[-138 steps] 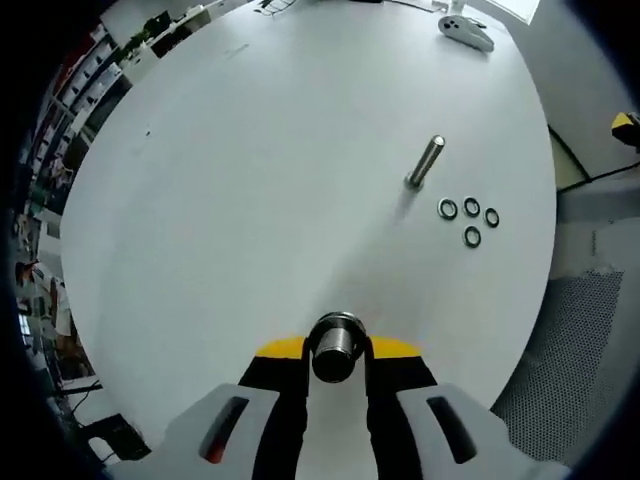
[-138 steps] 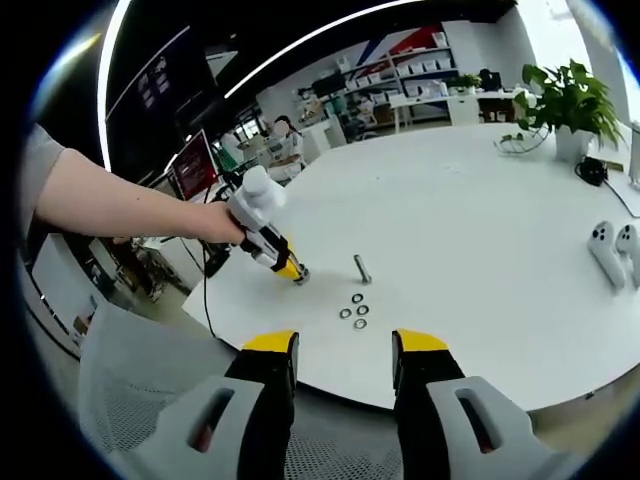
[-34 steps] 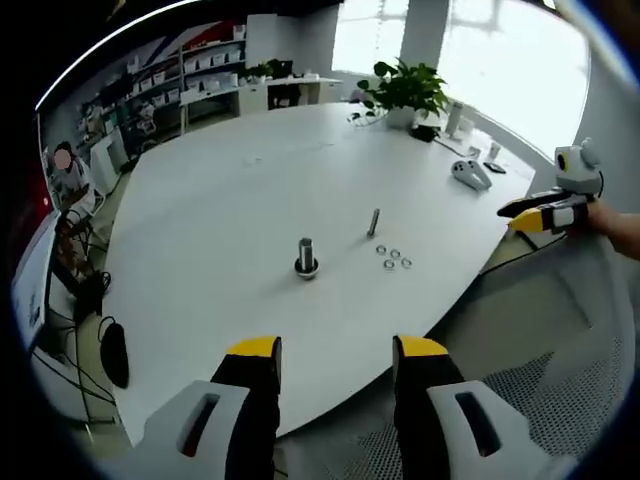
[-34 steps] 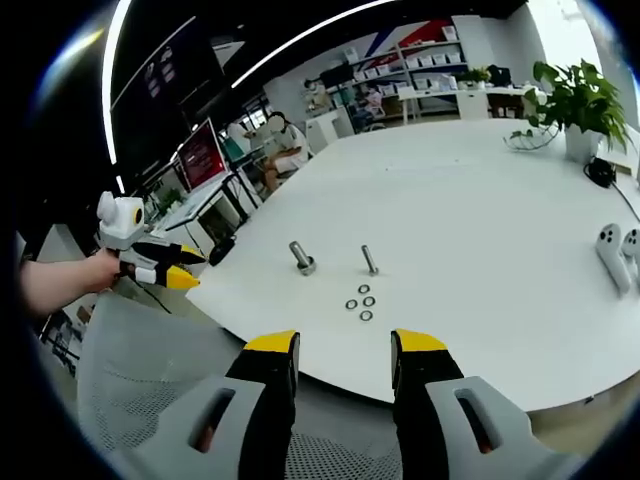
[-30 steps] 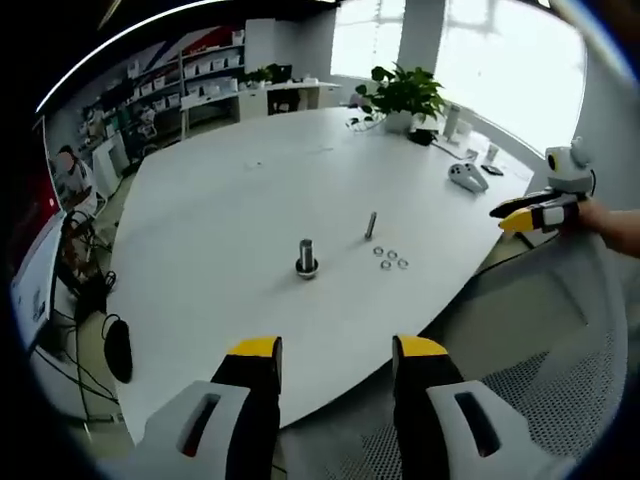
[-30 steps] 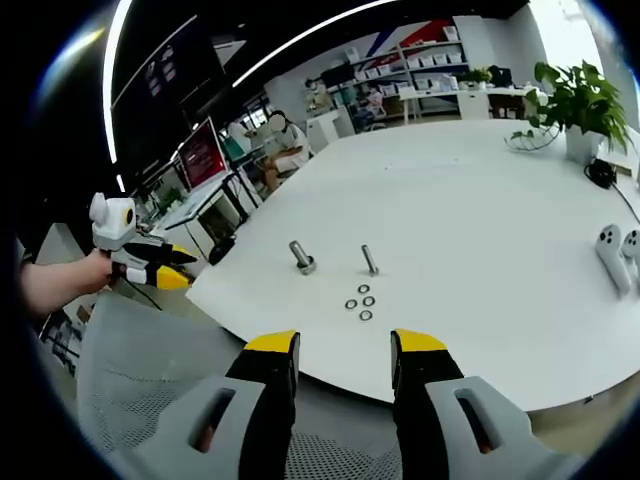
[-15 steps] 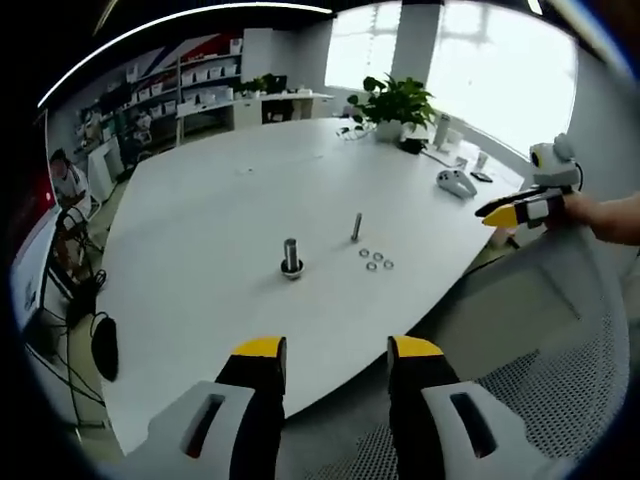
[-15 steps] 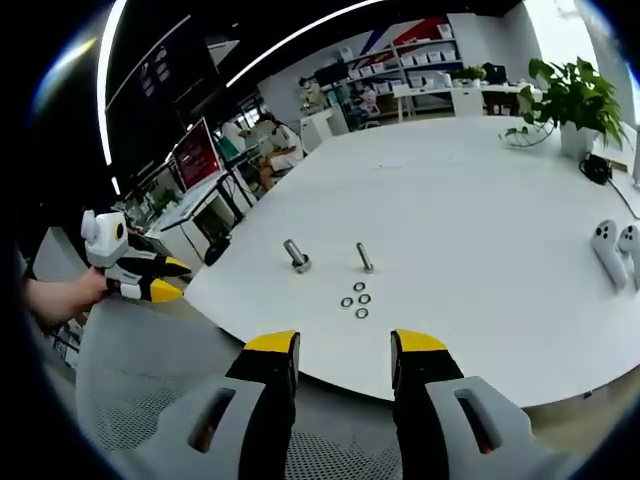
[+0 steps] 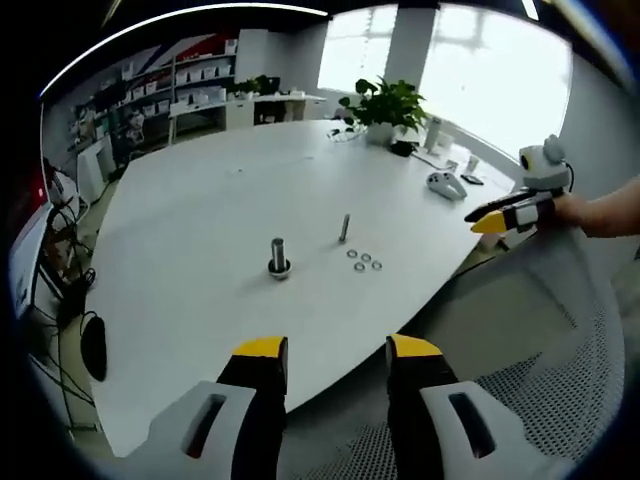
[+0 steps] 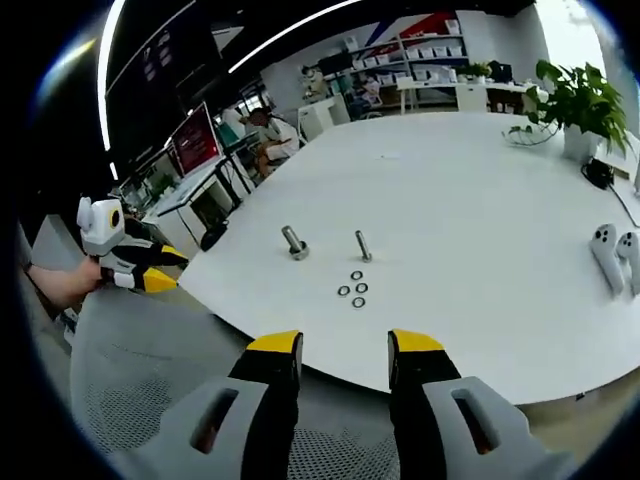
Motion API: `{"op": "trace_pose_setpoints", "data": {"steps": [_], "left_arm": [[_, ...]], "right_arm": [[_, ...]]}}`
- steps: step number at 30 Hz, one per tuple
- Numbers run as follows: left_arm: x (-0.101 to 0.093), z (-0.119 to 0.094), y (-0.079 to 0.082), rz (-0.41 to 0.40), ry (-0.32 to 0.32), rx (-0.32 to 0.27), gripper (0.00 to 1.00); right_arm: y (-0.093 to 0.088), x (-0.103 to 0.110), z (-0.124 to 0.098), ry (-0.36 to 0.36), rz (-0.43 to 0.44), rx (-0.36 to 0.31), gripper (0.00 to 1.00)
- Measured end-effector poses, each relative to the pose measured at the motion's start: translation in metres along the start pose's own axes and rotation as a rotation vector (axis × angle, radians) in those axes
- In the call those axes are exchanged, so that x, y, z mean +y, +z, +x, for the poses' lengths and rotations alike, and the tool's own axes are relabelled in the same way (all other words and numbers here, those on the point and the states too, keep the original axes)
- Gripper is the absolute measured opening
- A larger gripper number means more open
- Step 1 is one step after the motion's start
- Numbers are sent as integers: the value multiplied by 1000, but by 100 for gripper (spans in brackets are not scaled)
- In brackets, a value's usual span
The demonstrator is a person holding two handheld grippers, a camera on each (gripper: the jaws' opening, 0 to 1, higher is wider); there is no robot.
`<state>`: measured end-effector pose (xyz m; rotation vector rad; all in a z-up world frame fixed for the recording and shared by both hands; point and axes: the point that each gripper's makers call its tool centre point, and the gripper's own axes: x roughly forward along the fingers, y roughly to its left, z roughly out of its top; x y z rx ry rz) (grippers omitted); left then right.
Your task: Place the washer onto the threaded stud by aligning its center hole with the stud, sliding it down to the base, and recovering from edge contact or off-axis alignment until the washer reaches the visible bottom stop.
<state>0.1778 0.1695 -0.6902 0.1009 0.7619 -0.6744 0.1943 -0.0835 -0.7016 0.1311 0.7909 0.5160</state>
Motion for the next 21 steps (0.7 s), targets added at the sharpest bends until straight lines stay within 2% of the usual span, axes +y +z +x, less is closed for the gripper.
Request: {"op": "trace_pose_setpoints", "data": {"steps": [6,7,8,13,21], "left_arm": [[-4,-5,10,-16,-29,-54,33],[-11,-7,19,-22,-68,-106,33],[-11,-8,21,-19,-67,-117,34],[-9,-6,16,22,-40,-90,34],[-14,-4,16,44,-59,-84,34]], "right_arm": [[-2,-2,1,-13,-3,10,38],[-3,-3,1,-16,-5,17,39],[-3,-3,1,-19,-7,19,39],[-3,-7,1,-31,-2,14,40],[-2,-9,-1,-38,13,2,41]]}}
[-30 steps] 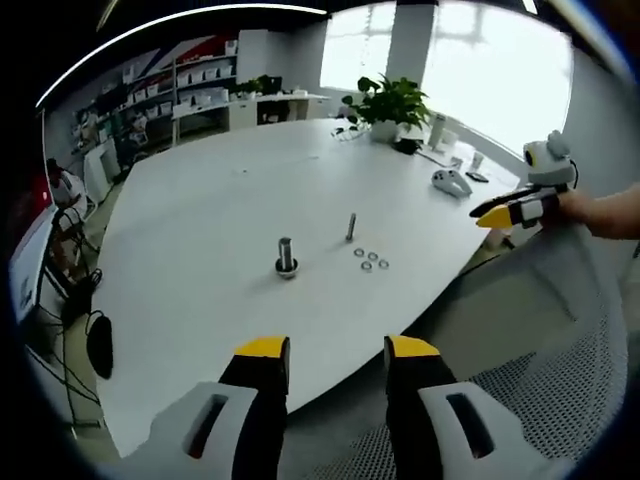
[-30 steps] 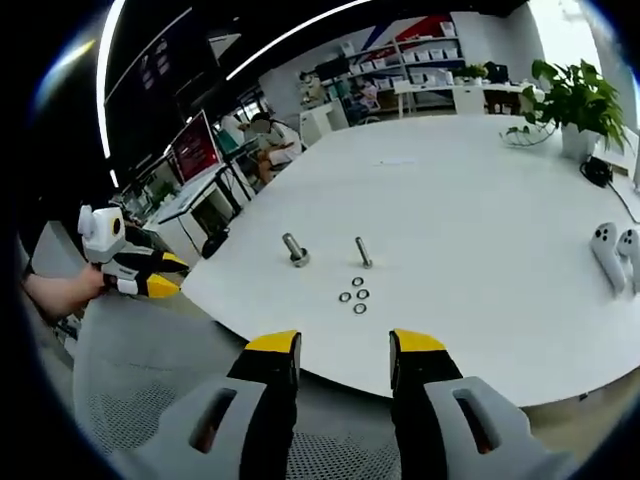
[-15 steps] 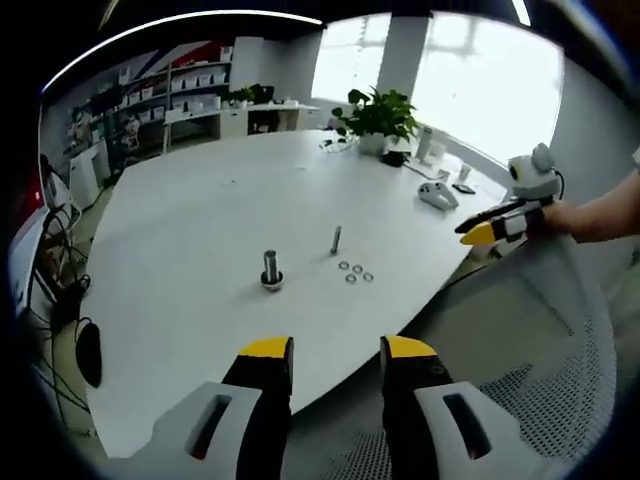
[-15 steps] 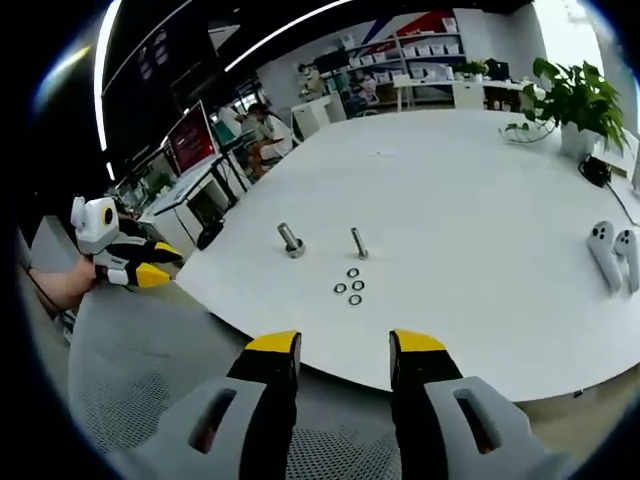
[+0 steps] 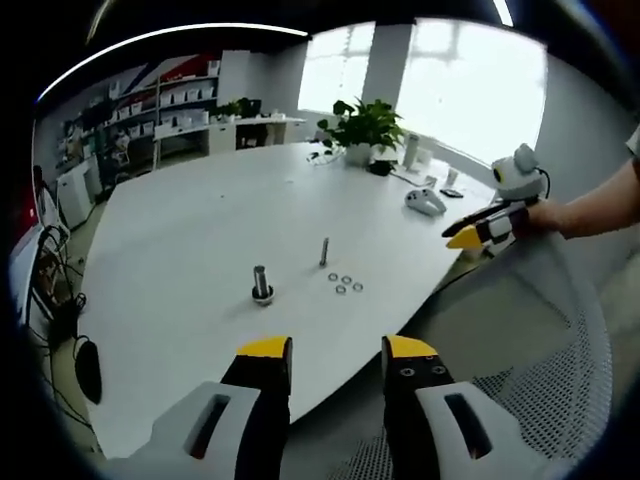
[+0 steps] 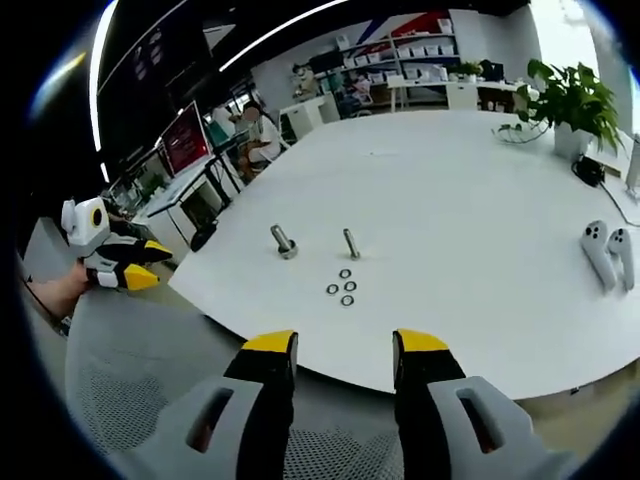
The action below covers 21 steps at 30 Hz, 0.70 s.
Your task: Place the washer onto the threaded stud by aligning its center hole with the stud, sliding it down to the base, and recovering from edge contact or off-axis alignment until the washer reaches the visible bottom stop.
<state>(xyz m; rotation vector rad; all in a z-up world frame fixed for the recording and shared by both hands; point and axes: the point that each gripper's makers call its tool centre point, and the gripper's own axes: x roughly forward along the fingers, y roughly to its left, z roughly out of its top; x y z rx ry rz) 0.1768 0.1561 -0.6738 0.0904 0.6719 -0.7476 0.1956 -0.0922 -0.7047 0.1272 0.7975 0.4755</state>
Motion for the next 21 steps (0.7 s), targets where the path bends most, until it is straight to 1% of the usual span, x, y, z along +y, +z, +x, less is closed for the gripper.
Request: {"op": "trace_pose_setpoints", "data": {"steps": [4,9,13,17,21], "left_arm": [[1,0,-4,-3,-4,15,33],[-4,-1,0,9,-23,0,32],[-1,-2,-1,6,-19,-1,31],[1,-3,-1,-5,-8,-6,32],[0,-1,-3,7,-9,8,32]], "right_arm": [[-2,1,1,-2,-12,12,41],[-2,-4,0,-17,3,5,40],[-4,-1,1,-18,-7,21,41],[-6,-1,1,-22,-18,37,41],[-6,-3,1,-29,-15,41,41]]}}
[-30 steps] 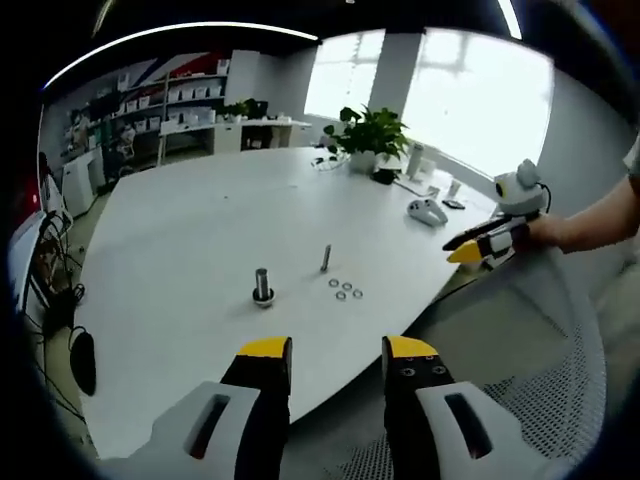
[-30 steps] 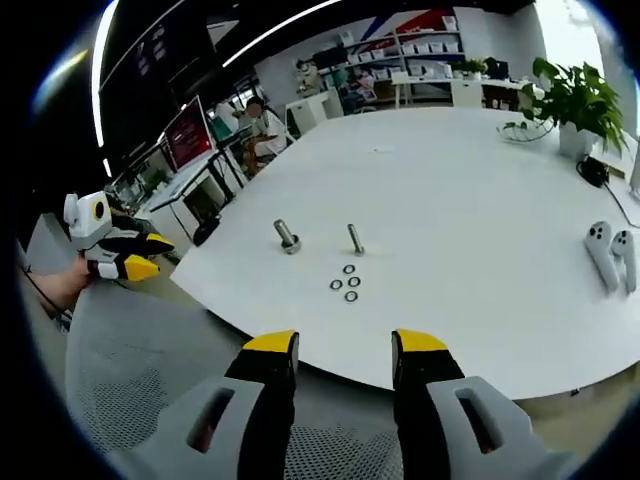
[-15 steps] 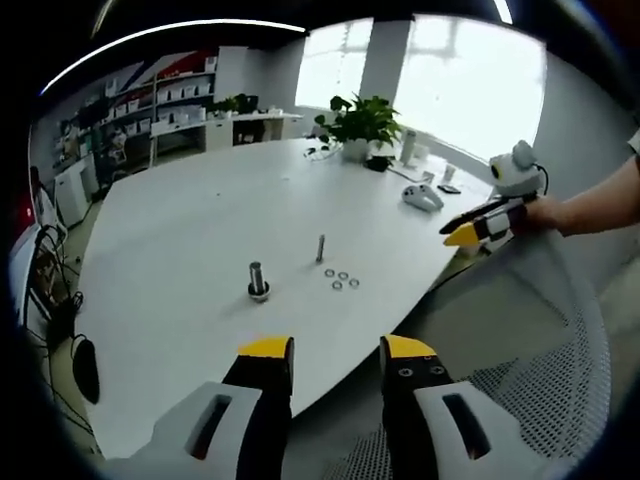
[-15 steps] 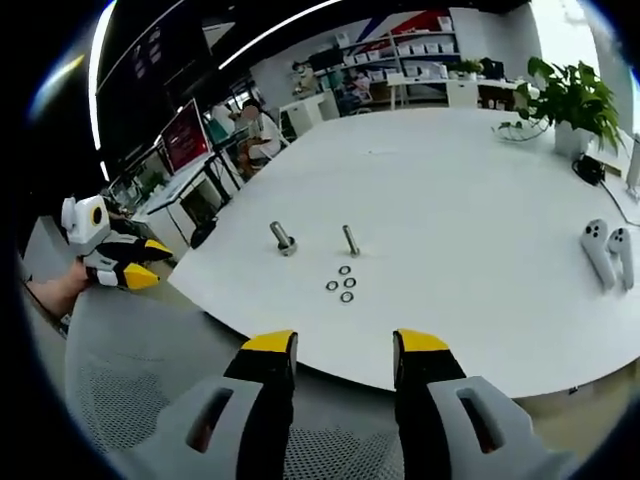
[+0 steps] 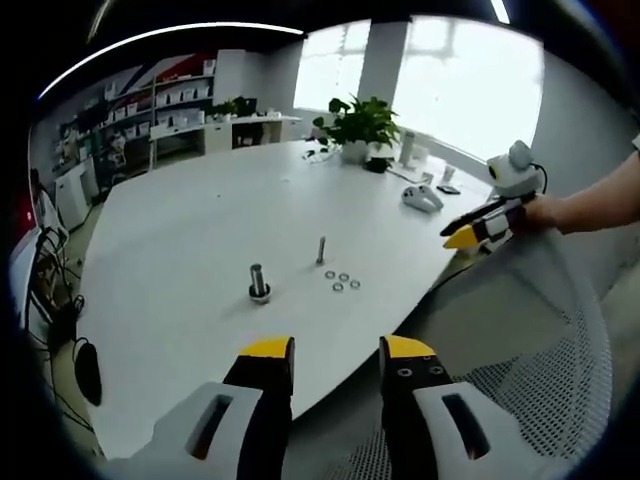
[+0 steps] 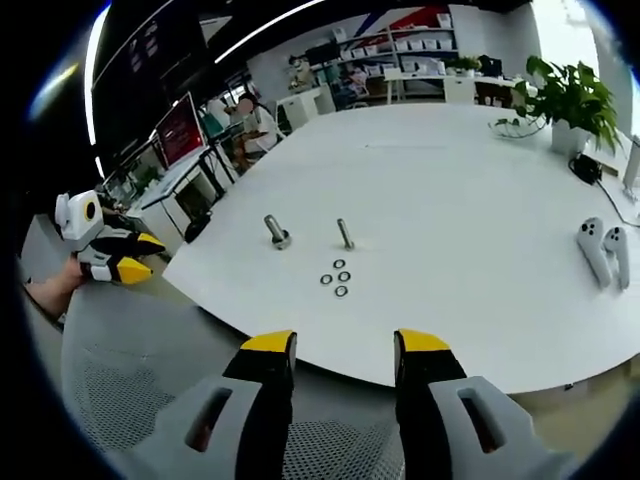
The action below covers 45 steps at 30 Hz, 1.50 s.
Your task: Place the washer onto the threaded stud by aligning its center hole with the stud, sliding it down to the base, and recovering from edge contact or off-axis alignment until the washer reaches the visible bottom stop.
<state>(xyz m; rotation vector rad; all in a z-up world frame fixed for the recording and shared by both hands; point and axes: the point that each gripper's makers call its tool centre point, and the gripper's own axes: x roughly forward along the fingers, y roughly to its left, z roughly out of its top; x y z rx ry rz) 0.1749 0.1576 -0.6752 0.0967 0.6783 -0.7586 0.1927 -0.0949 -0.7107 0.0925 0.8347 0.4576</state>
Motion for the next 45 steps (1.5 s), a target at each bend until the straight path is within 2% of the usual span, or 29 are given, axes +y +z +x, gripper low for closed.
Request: {"op": "trace_pose_setpoints", "data": {"steps": [12,25,33,36,42,45], "left_arm": [[6,-3,2,-37,23,-18,28],[7,-6,4,-45,37,-32,31],[9,-7,0,-21,53,-5,31],[8,-6,-2,23,69,18,30],[11,-6,-2,-15,63,9,30],[9,-5,-5,-3,60,22,30]], "right_arm": [[-6,4,2,15,-29,37,43],[-5,5,1,23,-38,35,46],[-1,4,1,26,-24,12,47],[1,4,0,23,-17,0,47],[1,2,1,17,-16,-4,47],[2,2,1,14,-10,-6,46]]}}
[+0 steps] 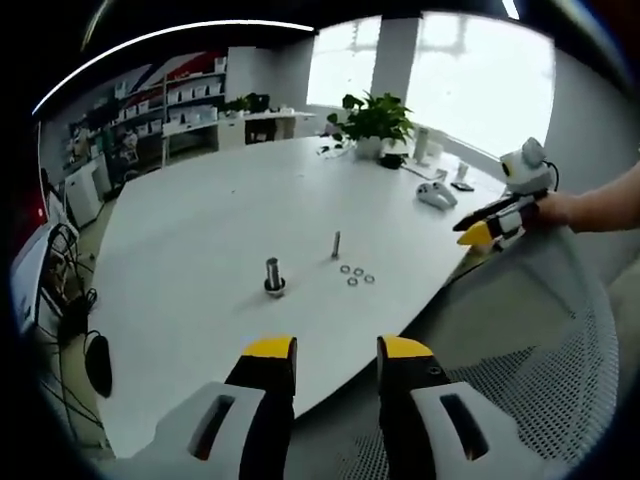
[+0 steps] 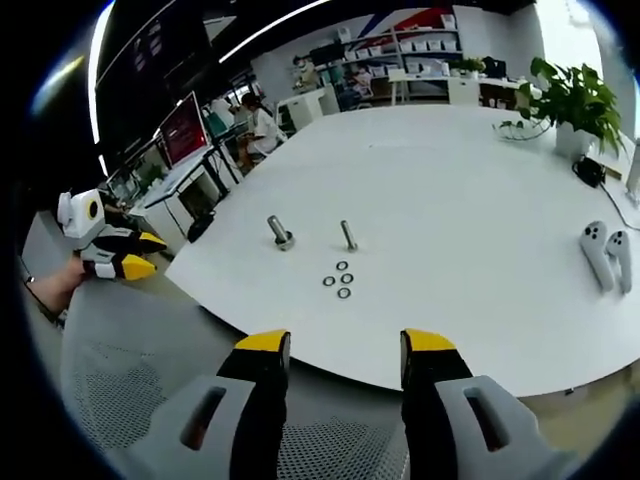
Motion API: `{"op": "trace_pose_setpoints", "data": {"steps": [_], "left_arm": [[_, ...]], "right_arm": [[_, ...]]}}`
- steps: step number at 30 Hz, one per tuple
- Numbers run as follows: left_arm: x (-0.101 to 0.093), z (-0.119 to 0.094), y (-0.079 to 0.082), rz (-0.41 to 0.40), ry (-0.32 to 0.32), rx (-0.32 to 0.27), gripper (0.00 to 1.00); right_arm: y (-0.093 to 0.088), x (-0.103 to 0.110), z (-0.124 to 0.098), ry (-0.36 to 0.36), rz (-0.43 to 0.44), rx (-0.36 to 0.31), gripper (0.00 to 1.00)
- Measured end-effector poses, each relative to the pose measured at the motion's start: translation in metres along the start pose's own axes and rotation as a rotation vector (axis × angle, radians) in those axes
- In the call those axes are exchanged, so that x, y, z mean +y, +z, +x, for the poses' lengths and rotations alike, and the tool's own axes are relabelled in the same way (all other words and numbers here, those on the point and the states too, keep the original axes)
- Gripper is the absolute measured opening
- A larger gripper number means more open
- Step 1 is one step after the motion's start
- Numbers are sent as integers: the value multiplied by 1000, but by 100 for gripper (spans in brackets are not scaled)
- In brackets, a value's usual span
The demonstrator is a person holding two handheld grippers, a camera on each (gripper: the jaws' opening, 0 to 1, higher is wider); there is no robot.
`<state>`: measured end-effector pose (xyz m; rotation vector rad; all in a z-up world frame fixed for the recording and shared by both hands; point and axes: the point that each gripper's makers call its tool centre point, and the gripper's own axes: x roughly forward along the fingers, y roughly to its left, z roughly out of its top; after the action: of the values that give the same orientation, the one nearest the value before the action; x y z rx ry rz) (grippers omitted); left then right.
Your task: Place the washer onto the threaded stud by aligning its center hole with the stud, sliding it down to the base, and recovering from edge contact or off-axis alignment until the washer reaches the visible bottom stop.
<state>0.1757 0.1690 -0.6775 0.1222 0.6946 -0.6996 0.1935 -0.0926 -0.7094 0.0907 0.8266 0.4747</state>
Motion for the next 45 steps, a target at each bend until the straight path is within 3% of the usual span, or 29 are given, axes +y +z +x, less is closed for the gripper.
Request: {"op": "trace_pose_setpoints", "data": {"steps": [18,23,30,34,37,42,45], "left_arm": [[-2,-2,6,-11,-26,-36,29],[-5,-2,5,17,-35,-31,29],[0,-4,5,11,-11,-44,29],[2,-4,3,-20,-11,-41,29],[2,-4,4,-9,-8,-45,29],[4,-2,3,-4,-1,-39,28],[4,-2,1,-3,-2,-31,28]], "right_arm": [[-13,2,5,-5,-51,88,47],[-8,1,3,-24,-74,81,51],[-14,8,5,-12,-139,152,51],[-18,11,7,6,-279,218,53],[-9,10,13,3,-385,243,53],[9,7,34,14,-367,242,53],[14,4,48,22,-309,242,53]]}}
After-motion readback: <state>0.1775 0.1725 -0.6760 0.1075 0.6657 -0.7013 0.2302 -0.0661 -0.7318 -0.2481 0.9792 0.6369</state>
